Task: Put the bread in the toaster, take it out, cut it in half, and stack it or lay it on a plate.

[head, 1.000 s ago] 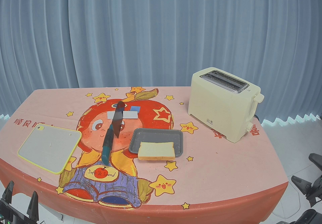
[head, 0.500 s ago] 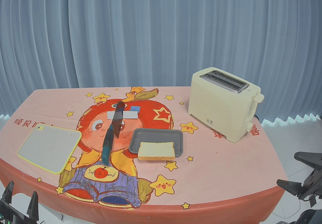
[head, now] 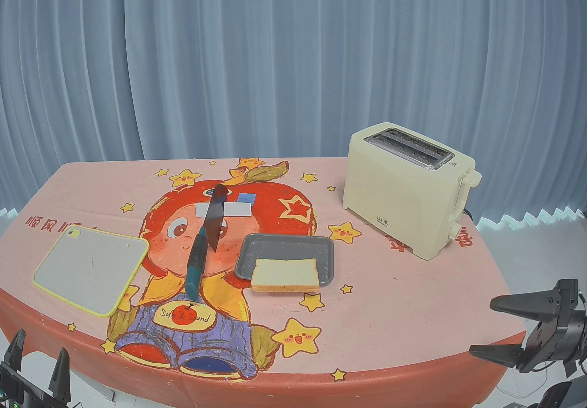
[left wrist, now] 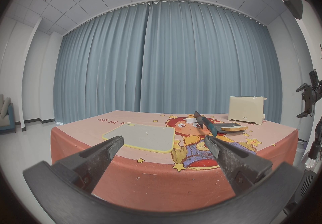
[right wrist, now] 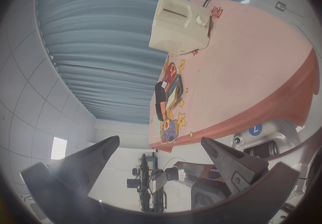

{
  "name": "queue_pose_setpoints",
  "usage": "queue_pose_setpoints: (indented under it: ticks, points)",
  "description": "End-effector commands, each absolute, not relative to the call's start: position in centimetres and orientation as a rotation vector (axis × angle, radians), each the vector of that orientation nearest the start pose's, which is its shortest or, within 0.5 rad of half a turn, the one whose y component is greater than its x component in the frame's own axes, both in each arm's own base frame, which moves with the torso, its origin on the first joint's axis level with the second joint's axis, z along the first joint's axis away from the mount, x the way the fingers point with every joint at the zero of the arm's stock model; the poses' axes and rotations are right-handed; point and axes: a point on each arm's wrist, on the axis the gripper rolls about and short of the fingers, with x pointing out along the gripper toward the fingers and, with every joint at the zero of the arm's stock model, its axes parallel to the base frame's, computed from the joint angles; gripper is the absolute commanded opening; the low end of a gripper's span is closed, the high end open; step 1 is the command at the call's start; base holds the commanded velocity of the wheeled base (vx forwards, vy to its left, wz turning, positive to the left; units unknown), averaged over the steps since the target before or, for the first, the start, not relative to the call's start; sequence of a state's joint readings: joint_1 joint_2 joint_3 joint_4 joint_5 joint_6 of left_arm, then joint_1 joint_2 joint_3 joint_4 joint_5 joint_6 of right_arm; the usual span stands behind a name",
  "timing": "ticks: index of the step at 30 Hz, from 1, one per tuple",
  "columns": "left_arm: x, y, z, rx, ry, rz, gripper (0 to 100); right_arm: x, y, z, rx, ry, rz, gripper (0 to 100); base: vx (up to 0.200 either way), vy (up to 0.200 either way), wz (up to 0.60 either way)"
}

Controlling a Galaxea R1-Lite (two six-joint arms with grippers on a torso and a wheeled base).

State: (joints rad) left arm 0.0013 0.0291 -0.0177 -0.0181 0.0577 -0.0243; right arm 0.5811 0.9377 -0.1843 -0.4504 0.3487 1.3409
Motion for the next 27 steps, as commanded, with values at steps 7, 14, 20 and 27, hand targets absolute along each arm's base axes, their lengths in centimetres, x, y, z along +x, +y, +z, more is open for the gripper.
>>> queue_pose_setpoints:
  ticks: [7,14,20,27]
  points:
    - [-2.1,0.1,7.8,-0.024,0.01,0.06,100,10.7,9.7,13.7,1.138,0.99,0.591,100,0.0,0.0,0.0]
    - [-2.1,0.1,7.8,-0.024,0.01,0.06,100,11.7,12.2,13.8,1.103,1.035,0.637,100,0.0,0.0,0.0]
    - [-2.1,0.1,7.8,-0.024,0.01,0.06,100,12.1,13.0,14.3,1.138,1.059,0.648,100,0.0,0.0,0.0]
    - [-2.1,0.1,7.8,-0.024,0.01,0.06,100,13.0,14.0,14.6,1.177,1.089,0.632,100,0.0,0.0,0.0]
